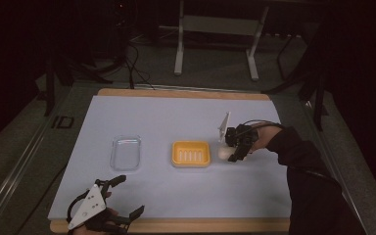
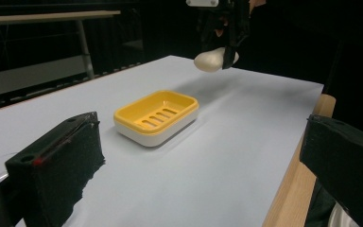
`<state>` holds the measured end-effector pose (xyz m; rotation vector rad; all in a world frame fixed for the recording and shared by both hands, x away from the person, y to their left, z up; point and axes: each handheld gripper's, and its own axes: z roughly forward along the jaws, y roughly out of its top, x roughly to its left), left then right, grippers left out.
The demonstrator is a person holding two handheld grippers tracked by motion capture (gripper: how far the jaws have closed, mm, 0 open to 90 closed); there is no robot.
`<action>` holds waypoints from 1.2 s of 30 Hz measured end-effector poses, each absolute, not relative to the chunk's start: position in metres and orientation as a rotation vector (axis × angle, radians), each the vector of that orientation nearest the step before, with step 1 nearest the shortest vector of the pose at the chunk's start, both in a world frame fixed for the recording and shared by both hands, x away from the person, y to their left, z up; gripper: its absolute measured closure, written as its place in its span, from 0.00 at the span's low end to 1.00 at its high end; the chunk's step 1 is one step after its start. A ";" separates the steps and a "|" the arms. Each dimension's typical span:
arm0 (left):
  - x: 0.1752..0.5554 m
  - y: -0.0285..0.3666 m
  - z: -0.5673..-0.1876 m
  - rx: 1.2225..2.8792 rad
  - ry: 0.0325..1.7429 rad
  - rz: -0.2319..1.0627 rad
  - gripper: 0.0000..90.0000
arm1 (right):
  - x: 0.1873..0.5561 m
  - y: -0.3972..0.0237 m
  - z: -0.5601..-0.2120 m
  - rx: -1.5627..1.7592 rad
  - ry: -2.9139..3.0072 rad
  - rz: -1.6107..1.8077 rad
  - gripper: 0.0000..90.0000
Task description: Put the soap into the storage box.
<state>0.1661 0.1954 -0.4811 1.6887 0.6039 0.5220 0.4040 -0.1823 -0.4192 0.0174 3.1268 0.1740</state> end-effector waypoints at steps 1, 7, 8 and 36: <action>0.166 0.195 -0.481 1.689 0.603 0.521 0.00 | 0.404 -0.179 -0.420 0.011 3.127 0.173 0.55; 0.166 0.194 -0.481 1.693 0.600 0.521 0.00 | 0.407 -0.164 -0.422 -0.009 3.123 0.193 0.55; 0.166 0.194 -0.481 1.695 0.599 0.521 0.00 | 0.407 -0.161 -0.422 -0.011 3.123 0.192 0.55; 0.166 0.194 -0.482 1.706 0.588 0.513 0.00 | 0.411 -0.120 -0.417 -0.133 3.085 0.413 0.55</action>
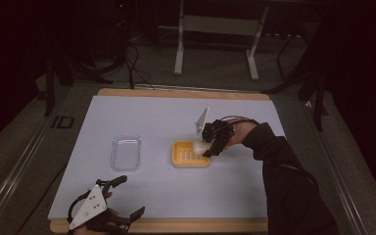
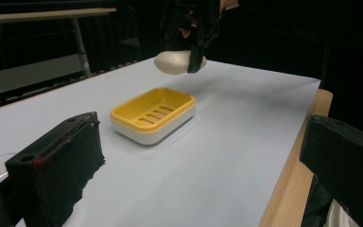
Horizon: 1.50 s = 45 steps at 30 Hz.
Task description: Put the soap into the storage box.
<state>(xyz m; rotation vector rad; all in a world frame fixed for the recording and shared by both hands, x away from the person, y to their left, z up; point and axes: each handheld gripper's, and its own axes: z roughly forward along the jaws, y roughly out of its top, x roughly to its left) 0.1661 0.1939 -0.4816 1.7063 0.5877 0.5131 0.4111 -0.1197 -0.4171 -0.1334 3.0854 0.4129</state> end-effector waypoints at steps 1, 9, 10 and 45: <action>0.166 0.194 -0.482 1.705 0.587 0.514 0.00 | 0.411 -0.119 -0.417 -0.139 3.084 0.417 0.55; 0.166 0.194 -0.481 1.707 0.583 0.520 0.00 | 0.412 -0.111 -0.412 -0.156 3.079 0.487 0.55; 0.166 0.194 -0.481 1.706 0.582 0.520 0.00 | 0.412 -0.109 -0.411 -0.169 3.075 0.489 0.55; 0.165 0.195 -0.480 1.712 0.568 0.539 0.00 | 0.430 -0.109 -0.448 -0.139 3.000 0.740 0.55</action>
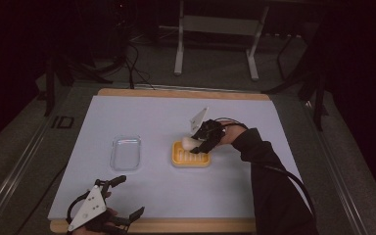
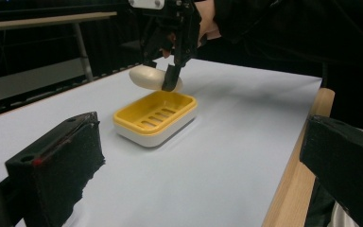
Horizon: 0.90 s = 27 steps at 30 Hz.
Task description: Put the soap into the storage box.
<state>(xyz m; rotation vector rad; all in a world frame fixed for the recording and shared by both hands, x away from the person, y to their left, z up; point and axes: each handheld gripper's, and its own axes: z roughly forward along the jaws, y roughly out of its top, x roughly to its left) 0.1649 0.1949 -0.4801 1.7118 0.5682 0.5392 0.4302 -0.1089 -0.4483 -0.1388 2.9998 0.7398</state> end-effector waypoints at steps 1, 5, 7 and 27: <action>0.165 0.195 -0.480 1.711 0.568 0.538 0.00 | 0.430 -0.108 -0.450 -0.145 3.006 0.740 0.55; 0.164 0.195 -0.480 1.702 0.562 0.531 0.00 | 0.430 -0.105 -0.460 -0.168 3.010 0.720 0.55; 0.164 0.195 -0.480 1.701 0.558 0.528 0.00 | 0.430 -0.105 -0.464 -0.159 3.016 0.718 0.55; 0.164 0.195 -0.480 1.705 0.550 0.524 0.00 | 0.435 -0.102 -0.491 -0.103 3.048 0.672 0.55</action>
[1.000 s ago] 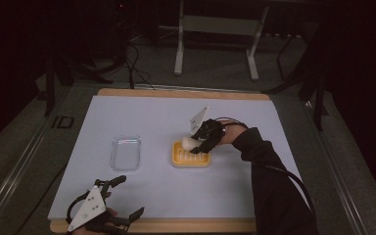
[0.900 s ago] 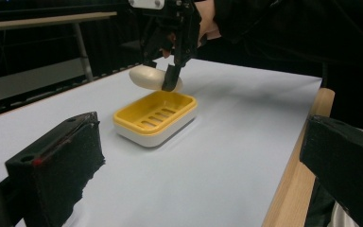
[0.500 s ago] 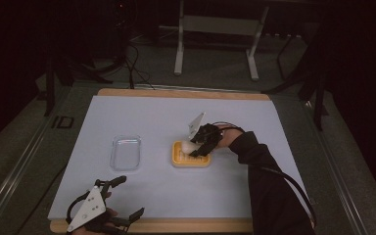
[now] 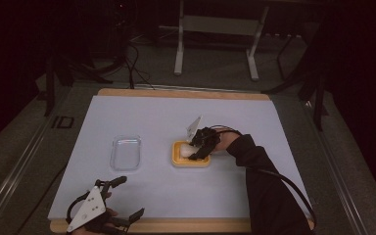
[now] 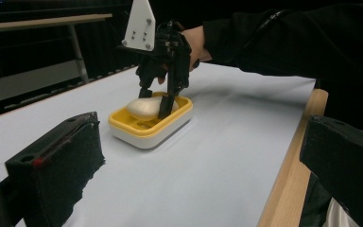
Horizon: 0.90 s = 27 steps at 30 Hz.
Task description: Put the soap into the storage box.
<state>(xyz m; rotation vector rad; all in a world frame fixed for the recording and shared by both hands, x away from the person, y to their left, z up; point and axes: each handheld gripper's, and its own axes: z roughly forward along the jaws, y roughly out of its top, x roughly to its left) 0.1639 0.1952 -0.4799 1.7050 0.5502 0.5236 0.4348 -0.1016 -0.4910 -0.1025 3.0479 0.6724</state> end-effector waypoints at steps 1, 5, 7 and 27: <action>0.164 0.195 -0.480 1.707 0.550 0.524 0.00 | 0.435 -0.101 -0.491 -0.095 3.052 0.673 0.55; 0.164 0.195 -0.480 1.710 0.550 0.526 0.00 | 0.436 -0.100 -0.494 -0.085 3.055 0.655 0.54; 0.164 0.195 -0.480 1.710 0.550 0.527 0.00 | 0.436 -0.099 -0.496 -0.084 3.057 0.651 0.54; 0.164 0.194 -0.481 1.718 0.551 0.522 0.00 | 0.432 -0.102 -0.470 -0.068 3.028 0.659 0.50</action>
